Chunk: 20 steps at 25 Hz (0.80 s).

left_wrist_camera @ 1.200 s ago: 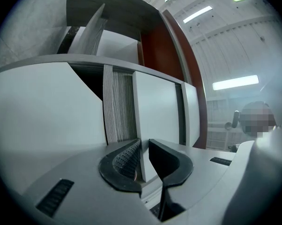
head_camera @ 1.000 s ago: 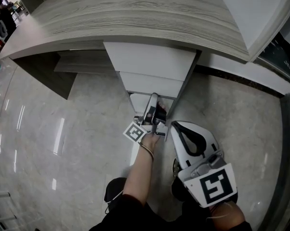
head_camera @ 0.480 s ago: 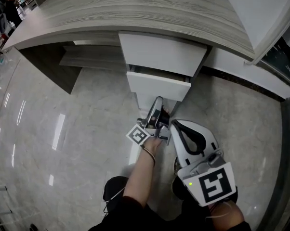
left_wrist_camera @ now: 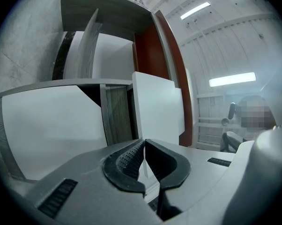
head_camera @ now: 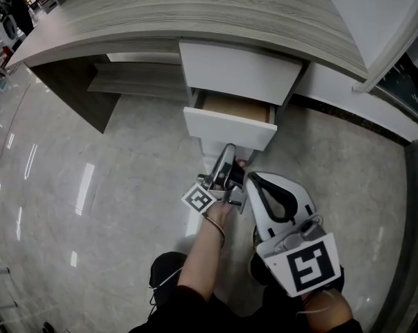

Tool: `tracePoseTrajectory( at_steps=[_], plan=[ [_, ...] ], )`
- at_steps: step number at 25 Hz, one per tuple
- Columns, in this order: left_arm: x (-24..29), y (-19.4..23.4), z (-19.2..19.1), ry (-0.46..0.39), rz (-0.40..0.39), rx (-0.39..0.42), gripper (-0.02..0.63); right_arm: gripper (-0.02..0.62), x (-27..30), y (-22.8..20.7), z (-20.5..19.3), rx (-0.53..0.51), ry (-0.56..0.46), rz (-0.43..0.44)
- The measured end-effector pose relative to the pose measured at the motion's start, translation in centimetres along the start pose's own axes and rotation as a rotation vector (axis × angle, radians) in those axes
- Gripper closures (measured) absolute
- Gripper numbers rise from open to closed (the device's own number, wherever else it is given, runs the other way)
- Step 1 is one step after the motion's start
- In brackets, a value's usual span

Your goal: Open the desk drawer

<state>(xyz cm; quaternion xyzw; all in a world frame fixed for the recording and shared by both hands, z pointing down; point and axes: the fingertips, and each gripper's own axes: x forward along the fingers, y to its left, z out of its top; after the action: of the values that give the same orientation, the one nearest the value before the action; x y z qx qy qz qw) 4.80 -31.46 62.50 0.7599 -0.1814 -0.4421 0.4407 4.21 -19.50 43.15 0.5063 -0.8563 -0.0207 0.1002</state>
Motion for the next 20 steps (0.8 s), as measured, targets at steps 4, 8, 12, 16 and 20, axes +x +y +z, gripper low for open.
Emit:
tracePoseTrajectory(
  at_steps=[4,8,12,16,20],
  plan=[
    [-0.6,-0.5,-0.1,0.01,0.002,0.01,0.591,0.589,-0.2,0.2,0.1,-0.009,0.006,0.0],
    [-1.1,-0.7,0.0,0.007,0.006,0.016,0.597,0.589,-0.3,0.6,0.2,-0.008,0.003,0.002],
    [-1.7,-1.1,-0.1,0.016,-0.004,0.027,0.603,0.589,-0.4,0.9,0.2,-0.011,-0.001,0.007],
    [-1.5,-1.6,-0.1,0.038,-0.02,0.055,0.603,0.589,-0.5,0.8,-0.1,-0.013,0.009,0.005],
    [-1.8,-2.4,-0.1,0.055,-0.017,0.076,0.603,0.589,-0.5,1.0,0.2,-0.015,-0.006,0.01]
  ],
)
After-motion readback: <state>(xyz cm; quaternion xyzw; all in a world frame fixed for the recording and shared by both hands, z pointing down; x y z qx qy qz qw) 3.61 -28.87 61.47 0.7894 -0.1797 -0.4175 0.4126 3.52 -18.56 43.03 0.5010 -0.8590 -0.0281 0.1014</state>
